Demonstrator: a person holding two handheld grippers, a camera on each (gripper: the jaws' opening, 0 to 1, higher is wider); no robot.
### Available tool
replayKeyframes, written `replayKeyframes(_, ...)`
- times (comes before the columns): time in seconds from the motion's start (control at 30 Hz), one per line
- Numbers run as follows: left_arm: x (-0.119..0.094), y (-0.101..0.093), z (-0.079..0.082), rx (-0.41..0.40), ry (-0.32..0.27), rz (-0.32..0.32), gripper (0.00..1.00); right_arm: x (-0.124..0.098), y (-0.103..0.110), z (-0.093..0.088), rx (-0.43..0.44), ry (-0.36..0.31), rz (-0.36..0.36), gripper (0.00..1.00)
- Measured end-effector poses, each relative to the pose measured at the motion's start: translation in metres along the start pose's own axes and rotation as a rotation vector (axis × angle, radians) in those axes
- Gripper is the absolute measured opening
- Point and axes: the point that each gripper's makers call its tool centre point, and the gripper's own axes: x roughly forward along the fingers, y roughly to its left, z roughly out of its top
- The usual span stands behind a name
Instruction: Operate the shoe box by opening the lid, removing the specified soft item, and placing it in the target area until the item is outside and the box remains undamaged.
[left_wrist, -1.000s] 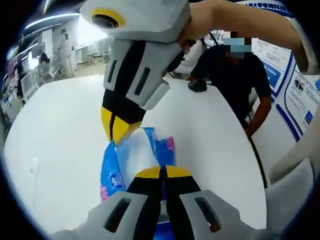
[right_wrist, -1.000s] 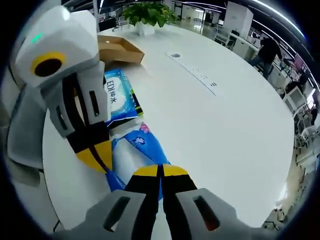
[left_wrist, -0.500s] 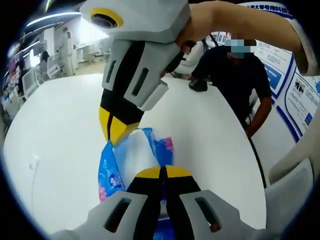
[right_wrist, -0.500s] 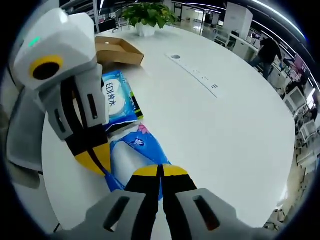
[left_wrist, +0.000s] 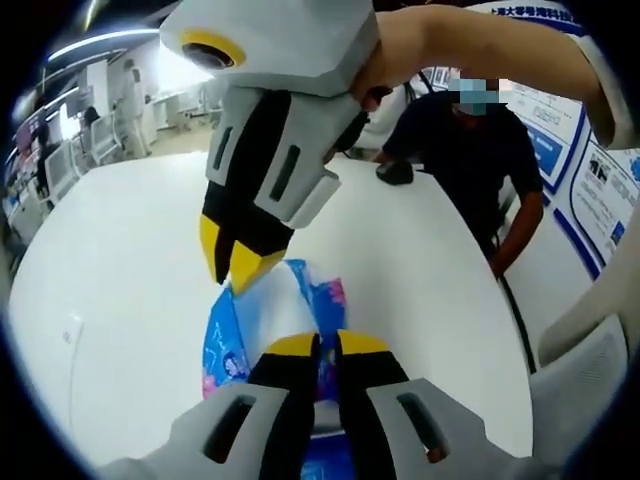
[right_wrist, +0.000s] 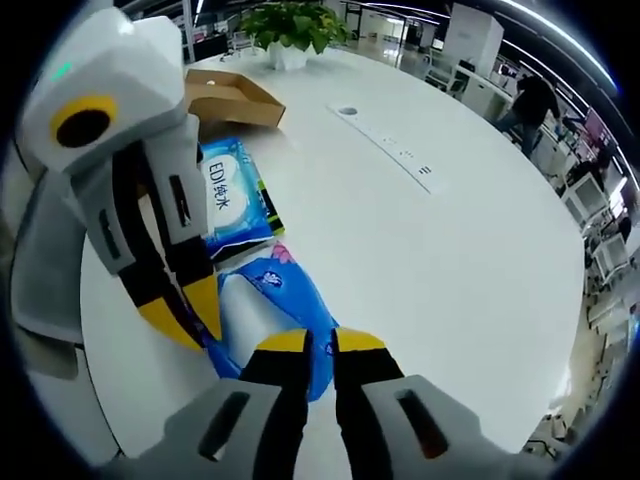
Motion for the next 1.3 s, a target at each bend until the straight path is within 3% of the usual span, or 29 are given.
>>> replayKeyframes(0.77, -0.043, -0.008, 0.006, 0.01, -0.013, 0.04, 0.1, -0.031, 0.017, 0.016, 0.013, -0.032, -0.025, 0.14)
replayKeyframes(1.03, -0.072, -0.017, 0.0, 0.008, -0.023, 0.064, 0.17, -0.045, 0.031, 0.024, 0.023, -0.042, -0.039, 0.17)
replayKeyframes(1.3, -0.109, -0.027, -0.013, -0.041, -0.029, 0.098, 0.29, -0.056, 0.048, 0.044, 0.029, -0.053, -0.059, 0.26)
